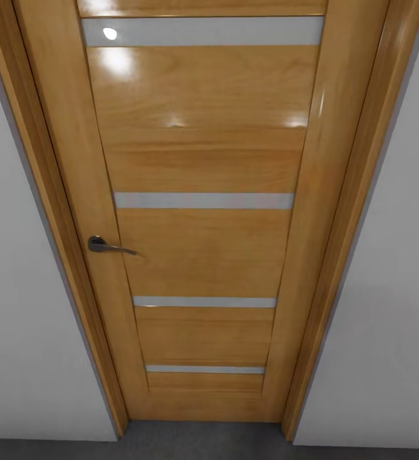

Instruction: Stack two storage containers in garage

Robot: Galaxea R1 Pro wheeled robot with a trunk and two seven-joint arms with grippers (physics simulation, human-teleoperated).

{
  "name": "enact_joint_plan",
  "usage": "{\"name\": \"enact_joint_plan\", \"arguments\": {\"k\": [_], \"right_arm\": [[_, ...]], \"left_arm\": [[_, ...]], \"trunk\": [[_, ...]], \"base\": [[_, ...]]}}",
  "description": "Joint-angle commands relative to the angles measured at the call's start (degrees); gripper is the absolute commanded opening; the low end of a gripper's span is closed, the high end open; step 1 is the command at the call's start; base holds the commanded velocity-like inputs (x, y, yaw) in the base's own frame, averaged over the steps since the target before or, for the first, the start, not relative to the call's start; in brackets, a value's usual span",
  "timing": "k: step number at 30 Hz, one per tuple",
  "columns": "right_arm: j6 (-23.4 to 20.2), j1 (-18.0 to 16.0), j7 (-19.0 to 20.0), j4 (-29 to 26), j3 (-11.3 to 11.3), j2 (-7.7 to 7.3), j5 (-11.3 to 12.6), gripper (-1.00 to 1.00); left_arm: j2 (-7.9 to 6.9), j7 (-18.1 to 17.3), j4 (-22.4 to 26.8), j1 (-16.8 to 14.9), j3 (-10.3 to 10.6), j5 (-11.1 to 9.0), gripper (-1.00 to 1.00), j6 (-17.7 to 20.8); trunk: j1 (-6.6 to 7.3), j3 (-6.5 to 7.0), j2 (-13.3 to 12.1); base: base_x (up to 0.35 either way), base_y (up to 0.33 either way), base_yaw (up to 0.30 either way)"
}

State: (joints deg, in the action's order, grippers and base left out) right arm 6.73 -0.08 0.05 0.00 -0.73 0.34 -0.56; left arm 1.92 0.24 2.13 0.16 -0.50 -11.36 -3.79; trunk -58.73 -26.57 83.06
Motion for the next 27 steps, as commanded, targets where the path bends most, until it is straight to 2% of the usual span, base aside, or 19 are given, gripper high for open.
{"name": "enact_joint_plan", "arguments": {"k": [1,5,9,12,15,18,21,23,25,27], "right_arm": [[0.13,-0.01,0.05,0.0,-0.06,-0.01,-0.05,1.0],[0.09,-0.01,0.14,-0.17,0.33,-0.32,0.21,1.0],[-1.24,-0.01,0.46,-8.88,0.37,-0.24,0.01,1.0],[-6.68,-0.01,0.44,-21.44,0.31,0.31,-0.02,1.0],[-13.02,-0.01,0.54,-30.87,0.28,0.88,0.11,1.0],[-20.92,-0.24,0.72,-41.33,0.21,2.44,0.18,1.0],[-25.18,-1.31,0.88,-46.69,-0.42,3.83,-0.18,1.0],[-28.52,-4.21,0.97,-49.57,-2.87,4.95,-0.83,1.0],[-30.28,-6.37,0.95,-50.3,-4.63,5.36,-1.01,1.0],[-31.48,-7.83,0.94,-50.61,-5.53,5.59,-1.08,1.0]], "left_arm": [[0.01,0.03,0.06,0.02,-0.02,-0.33,1.0,-0.09],[0.01,0.1,0.06,0.02,-0.02,-0.33,1.0,-0.14],[0.01,0.11,0.06,0.02,-0.02,-0.33,1.0,-0.16],[0.01,0.11,0.06,0.02,-0.02,-0.33,1.0,-0.17],[0.01,0.11,0.06,0.02,-0.02,-0.33,1.0,-0.17],[0.01,0.11,0.06,0.02,-0.02,-0.28,1.0,-0.17],[0.01,0.14,0.06,0.02,-0.02,-0.31,1.0,-0.17],[0.04,0.18,0.06,0.02,-0.05,-0.29,1.0,-0.17],[0.1,0.19,0.08,0.02,-0.06,-0.25,1.0,-0.2],[0.13,0.19,0.11,0.02,-0.05,-0.21,1.0,-0.22]], "trunk": [[0.0,-0.04,0.02],[0.0,-0.04,0.02],[0.0,-0.04,0.02],[0.0,-0.04,0.02],[0.0,-0.04,0.02],[0.0,-0.04,0.02],[0.0,-0.04,0.02],[0.0,-0.04,0.02],[0.0,-0.04,0.02],[0.0,-0.04,0.02]], "base": [[0.0,0.0,0.0],[0.0,0.0,0.0],[0.0,0.0,0.0],[0.0,0.0,0.0],[0.0,0.0,0.0],[0.0,0.0,0.0],[0.0,0.0,0.0],[0.0,0.0,0.0],[0.0,0.0,0.0],[0.0,0.0,0.0]]}}
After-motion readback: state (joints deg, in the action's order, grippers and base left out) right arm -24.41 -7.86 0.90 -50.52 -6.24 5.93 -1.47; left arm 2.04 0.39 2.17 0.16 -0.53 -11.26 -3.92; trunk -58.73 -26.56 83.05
